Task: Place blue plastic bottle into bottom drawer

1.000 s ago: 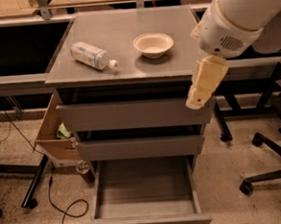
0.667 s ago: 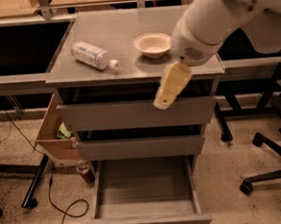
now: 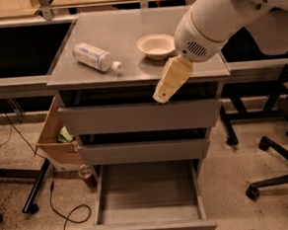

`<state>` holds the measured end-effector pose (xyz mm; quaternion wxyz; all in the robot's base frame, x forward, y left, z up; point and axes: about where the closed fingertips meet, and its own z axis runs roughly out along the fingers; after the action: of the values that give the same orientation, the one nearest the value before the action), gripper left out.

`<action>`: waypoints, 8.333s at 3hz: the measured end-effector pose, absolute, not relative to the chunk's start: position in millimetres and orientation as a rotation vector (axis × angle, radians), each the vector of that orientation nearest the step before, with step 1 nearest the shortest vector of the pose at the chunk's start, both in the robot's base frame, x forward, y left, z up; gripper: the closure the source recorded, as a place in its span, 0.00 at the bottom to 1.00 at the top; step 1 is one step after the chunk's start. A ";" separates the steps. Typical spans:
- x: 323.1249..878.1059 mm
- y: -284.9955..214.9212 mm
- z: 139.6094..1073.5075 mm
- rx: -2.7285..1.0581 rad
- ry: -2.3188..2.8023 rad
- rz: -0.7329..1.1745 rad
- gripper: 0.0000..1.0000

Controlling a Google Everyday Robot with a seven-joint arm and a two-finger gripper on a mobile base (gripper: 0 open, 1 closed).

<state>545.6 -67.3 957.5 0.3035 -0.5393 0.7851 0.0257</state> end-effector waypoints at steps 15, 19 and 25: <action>725.4 81.5 857.1 -0.832 2.140 0.444 1.00; 582.0 22.1 845.6 -1.068 2.039 0.688 1.00; 509.4 11.8 585.0 -0.590 2.920 0.849 1.00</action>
Offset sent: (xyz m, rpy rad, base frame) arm 0.0820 0.1210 -0.0308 0.1561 0.0269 -0.2600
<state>509.4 11.8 585.0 0.0221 -0.1905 0.9424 0.2740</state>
